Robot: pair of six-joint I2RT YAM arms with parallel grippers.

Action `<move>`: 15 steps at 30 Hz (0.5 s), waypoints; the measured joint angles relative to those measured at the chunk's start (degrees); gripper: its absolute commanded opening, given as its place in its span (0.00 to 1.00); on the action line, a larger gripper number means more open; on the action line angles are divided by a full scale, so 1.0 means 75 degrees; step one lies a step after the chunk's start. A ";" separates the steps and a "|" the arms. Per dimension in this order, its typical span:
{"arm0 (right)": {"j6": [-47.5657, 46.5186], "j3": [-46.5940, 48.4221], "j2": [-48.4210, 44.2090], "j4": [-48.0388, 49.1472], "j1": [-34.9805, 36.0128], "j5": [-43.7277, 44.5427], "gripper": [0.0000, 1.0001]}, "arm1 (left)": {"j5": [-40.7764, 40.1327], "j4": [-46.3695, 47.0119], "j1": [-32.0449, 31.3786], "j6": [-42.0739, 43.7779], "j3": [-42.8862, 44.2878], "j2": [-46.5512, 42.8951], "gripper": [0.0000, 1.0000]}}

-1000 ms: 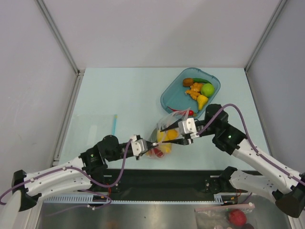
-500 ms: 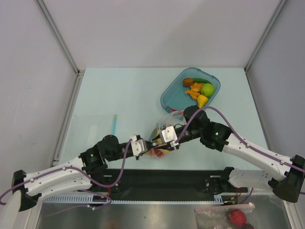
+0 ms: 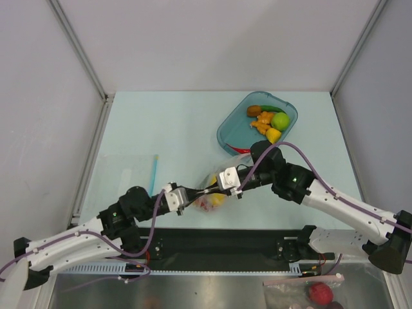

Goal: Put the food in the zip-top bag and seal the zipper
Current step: Zip the zipper food storage bag at the center of the board.

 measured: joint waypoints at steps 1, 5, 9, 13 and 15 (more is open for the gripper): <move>0.0061 0.0015 -0.0023 0.0058 -0.0052 -0.0029 0.00 | -0.0137 0.0023 0.0000 -0.0003 -0.0093 -0.0268 0.00; 0.0353 0.0026 -0.0076 0.0192 -0.0411 -0.0219 0.00 | -0.0726 0.0160 -0.0006 -0.0029 -0.0656 -0.1515 0.00; 0.0664 0.0003 -0.0137 0.0315 -0.0895 -0.0388 0.00 | -0.1603 0.0224 -0.0012 -0.0160 -0.0991 -0.2588 0.00; 0.1017 -0.0271 -0.0300 0.0682 -0.1332 -0.0481 0.00 | -0.2535 0.0242 -0.0015 -0.0297 -0.1215 -0.3372 0.00; 0.1236 -0.0367 -0.0356 0.0775 -0.1571 -0.0495 0.00 | -0.3034 0.0227 -0.0050 -0.0379 -0.1326 -0.3762 0.00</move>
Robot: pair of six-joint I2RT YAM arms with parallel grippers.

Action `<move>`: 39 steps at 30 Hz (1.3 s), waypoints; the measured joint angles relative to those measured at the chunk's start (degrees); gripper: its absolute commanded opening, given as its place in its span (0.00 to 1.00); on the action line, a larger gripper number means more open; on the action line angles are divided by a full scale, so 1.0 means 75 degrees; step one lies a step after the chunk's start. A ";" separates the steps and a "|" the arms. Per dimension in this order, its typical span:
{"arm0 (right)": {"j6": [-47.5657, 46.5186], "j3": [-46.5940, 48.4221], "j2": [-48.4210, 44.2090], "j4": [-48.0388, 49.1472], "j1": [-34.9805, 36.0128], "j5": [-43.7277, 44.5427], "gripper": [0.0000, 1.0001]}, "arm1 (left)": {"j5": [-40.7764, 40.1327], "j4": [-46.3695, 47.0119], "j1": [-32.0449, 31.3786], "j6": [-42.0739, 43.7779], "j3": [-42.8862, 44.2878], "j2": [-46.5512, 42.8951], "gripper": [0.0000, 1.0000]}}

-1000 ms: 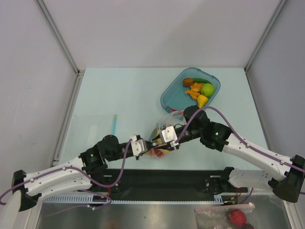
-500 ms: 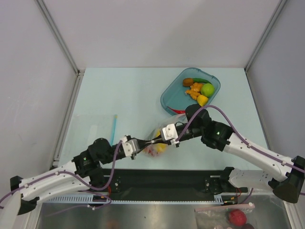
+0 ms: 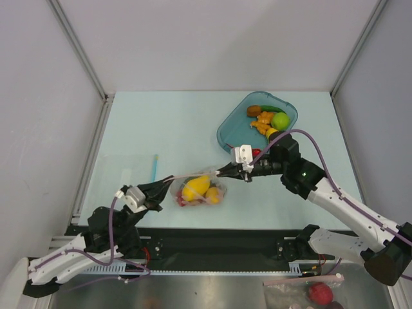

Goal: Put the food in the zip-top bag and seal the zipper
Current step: Zip the zipper food storage bag at the center of the board, then place the zipper food storage bag at the center of the board.

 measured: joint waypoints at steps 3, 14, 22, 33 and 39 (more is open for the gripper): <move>0.0370 -0.0189 -0.0160 0.0184 -0.0358 0.0087 0.00 | -0.0764 -0.0012 -0.0032 -0.0087 -0.0073 -0.0385 0.00; 0.1475 -0.1145 -0.1090 0.0641 -0.1437 0.0784 0.00 | -0.2226 0.0000 -0.0064 -0.0227 -0.0140 -0.0437 0.00; 0.1845 -0.1448 -0.1585 0.0702 -0.1571 0.1011 0.00 | -0.2189 0.0009 -0.0134 -0.0230 -0.0187 -0.0431 0.00; 0.2515 -0.2025 -0.2273 0.1268 -0.1626 0.2180 0.00 | -0.1880 0.0571 -0.0140 -0.0160 -0.0213 0.0414 0.00; 0.3214 -0.2384 -0.2608 0.1644 -0.1836 0.3789 0.00 | -0.1702 0.1323 0.0236 -0.0312 0.0064 0.2669 0.00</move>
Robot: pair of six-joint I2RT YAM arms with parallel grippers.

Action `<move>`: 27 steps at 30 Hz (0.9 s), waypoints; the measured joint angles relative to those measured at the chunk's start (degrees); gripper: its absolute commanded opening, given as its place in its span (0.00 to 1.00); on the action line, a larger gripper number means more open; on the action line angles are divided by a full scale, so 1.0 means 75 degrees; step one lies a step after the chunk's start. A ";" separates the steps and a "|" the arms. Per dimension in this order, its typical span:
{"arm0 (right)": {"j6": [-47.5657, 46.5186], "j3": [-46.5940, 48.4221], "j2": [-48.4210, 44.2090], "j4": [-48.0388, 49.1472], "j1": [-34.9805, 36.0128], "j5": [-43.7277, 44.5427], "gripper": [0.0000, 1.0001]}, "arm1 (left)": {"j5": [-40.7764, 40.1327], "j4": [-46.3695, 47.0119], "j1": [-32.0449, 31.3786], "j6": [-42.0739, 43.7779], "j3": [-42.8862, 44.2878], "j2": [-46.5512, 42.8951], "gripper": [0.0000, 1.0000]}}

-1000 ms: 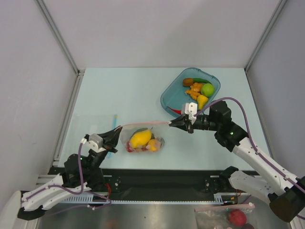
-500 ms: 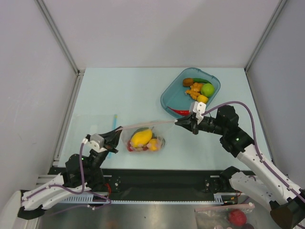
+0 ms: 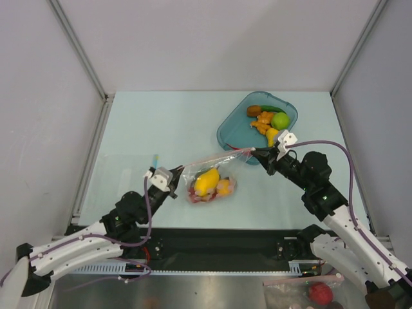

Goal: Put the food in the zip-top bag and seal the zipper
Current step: Place the zipper food storage bag at the center of the board.

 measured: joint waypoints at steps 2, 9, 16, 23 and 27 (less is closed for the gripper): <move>0.0262 0.0003 0.0085 0.0041 -0.0023 0.0490 0.10 | 0.0251 0.0149 0.0428 -0.0233 0.0221 0.0705 0.00; 0.2294 0.0781 0.0962 -0.0423 -0.0157 0.3217 1.00 | 0.0117 0.0335 0.1271 -0.1224 0.0539 0.1728 0.83; 0.3993 0.1702 0.0825 -0.1192 -0.0283 0.5091 1.00 | -0.1784 -0.0495 0.1274 -0.2952 0.0854 0.0618 1.00; 0.4695 0.1148 -0.0350 -0.1107 -0.0283 0.6292 1.00 | -0.2856 -0.0985 0.1274 -0.3984 0.0723 -0.1157 1.00; 0.5001 0.0848 -0.0460 -0.0979 -0.0291 0.6825 1.00 | -0.2853 -0.0860 0.1274 -0.4054 0.0169 -0.1731 1.00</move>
